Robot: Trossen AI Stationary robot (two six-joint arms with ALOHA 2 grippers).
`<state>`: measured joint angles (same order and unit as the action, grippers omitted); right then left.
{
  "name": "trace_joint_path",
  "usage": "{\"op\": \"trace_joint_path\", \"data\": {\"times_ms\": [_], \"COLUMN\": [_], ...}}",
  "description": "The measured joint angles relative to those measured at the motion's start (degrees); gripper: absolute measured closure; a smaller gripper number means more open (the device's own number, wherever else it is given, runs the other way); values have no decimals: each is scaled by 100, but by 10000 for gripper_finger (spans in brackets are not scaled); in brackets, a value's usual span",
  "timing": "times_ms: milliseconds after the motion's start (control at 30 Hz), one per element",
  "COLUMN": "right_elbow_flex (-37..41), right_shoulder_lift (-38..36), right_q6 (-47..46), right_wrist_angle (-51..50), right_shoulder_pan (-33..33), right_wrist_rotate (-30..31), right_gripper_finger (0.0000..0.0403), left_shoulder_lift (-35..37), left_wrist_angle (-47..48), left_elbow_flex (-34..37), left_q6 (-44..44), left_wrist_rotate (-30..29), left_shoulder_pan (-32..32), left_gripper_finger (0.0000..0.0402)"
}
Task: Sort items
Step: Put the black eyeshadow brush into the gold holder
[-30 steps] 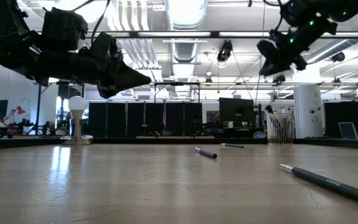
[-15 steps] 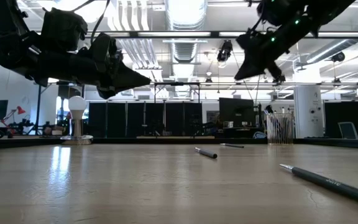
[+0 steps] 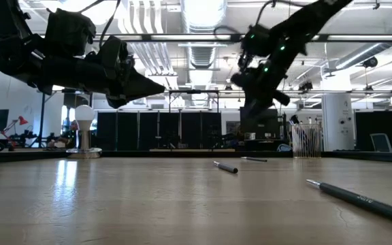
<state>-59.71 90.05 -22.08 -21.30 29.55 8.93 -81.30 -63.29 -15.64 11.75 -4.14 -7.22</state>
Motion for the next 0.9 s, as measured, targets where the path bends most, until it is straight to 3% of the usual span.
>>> {"op": "trace_joint_path", "data": {"times_ms": [333, 900], "right_elbow_flex": [-1305, -1890], "right_shoulder_lift": [1582, 2519], "right_q6": [261, 271], "right_wrist_angle": [-1209, -1287], "right_shoulder_pan": [515, 851], "right_wrist_rotate": [-306, -489], "right_gripper_finger": [301, 284], "left_shoulder_lift": [0, 0], "left_wrist_angle": [37, 85], "left_elbow_flex": [2, 4], "left_q6": [11, 9], "left_wrist_rotate": [0, 0], "left_shoulder_pan": [0, 0], "left_gripper_finger": [402, 402]}}
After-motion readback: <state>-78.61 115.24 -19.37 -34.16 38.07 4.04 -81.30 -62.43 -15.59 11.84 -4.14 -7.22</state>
